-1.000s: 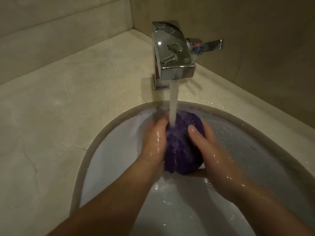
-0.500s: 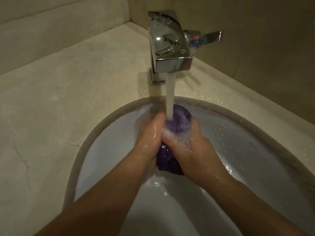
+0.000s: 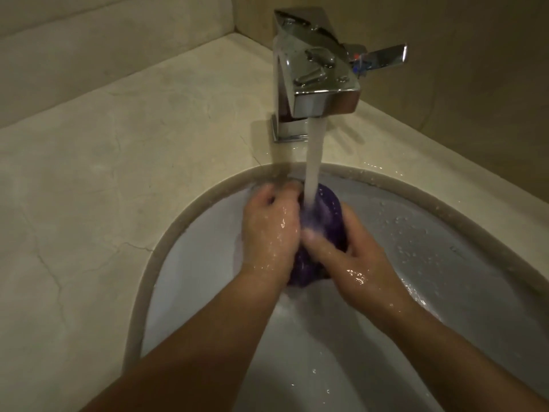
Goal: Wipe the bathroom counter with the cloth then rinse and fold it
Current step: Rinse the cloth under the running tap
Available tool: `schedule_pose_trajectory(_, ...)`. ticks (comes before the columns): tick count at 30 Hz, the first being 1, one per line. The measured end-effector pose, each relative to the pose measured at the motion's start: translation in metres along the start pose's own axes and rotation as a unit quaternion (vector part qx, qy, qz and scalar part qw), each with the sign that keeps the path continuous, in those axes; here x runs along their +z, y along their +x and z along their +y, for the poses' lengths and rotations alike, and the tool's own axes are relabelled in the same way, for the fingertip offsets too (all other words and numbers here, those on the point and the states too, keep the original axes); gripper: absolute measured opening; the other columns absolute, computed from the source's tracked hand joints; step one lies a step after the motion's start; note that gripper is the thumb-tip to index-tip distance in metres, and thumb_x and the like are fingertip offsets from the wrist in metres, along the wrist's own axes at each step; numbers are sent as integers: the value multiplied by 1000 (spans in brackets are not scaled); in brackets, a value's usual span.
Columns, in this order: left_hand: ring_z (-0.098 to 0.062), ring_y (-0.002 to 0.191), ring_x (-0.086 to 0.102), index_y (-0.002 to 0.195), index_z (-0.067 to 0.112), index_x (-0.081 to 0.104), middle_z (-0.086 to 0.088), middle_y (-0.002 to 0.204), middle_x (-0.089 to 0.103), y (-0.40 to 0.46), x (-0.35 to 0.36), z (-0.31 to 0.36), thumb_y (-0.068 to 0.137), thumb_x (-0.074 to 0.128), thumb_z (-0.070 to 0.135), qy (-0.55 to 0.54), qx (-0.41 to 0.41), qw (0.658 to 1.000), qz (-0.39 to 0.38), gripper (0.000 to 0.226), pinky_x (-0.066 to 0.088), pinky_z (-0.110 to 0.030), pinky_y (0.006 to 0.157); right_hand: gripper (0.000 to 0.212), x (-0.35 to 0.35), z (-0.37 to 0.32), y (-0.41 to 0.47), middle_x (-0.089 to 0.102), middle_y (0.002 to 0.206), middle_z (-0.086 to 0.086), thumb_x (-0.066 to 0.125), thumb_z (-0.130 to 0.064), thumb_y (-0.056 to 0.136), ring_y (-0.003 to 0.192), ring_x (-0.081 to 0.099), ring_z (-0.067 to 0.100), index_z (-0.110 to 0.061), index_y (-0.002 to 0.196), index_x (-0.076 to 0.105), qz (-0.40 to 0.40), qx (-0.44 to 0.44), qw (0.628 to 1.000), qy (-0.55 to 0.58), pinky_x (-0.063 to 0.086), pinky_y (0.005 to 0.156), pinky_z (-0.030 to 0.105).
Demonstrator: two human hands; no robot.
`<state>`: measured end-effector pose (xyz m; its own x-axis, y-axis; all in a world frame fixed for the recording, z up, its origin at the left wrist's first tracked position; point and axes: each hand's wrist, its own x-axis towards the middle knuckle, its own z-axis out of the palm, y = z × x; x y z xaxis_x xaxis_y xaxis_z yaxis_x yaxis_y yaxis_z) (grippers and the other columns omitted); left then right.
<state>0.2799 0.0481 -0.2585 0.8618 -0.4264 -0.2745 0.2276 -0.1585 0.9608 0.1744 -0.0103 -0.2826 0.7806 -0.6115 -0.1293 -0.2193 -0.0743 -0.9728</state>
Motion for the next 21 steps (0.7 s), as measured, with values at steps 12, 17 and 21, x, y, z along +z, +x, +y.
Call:
schedule_pose_trajectory(12, -7, 91, 63, 102, 26, 71, 8, 97, 69, 9, -12, -71, 97, 39, 43, 342, 312, 886, 22, 37, 52, -23, 84, 25, 68, 41, 13, 62, 109, -33, 46, -41, 100, 107, 61, 2, -62, 110, 55, 233, -28, 971, 37, 49, 91, 29)
schedule_pose_trajectory(17, -17, 85, 61, 92, 20, 72, 1, 91, 69, 16, -10, -81, 97, 48, 33, 430, 317, 844, 40, 28, 54, -32, 77, 18, 57, 63, 19, 63, 99, -22, 43, -39, 101, 97, 59, 0, -41, 98, 60, 224, -27, 970, -90, 47, 86, 20)
schedule_pose_trajectory(21, -25, 75, 62, 90, 12, 71, -6, 82, 69, 17, -3, -78, 92, 56, 30, 518, 339, 784, 48, 24, 54, -35, 66, 19, 47, 60, 22, 53, 88, -23, 49, -23, 103, 84, 46, -4, -39, 105, 60, 236, -111, 940, -218, 33, 82, 6)
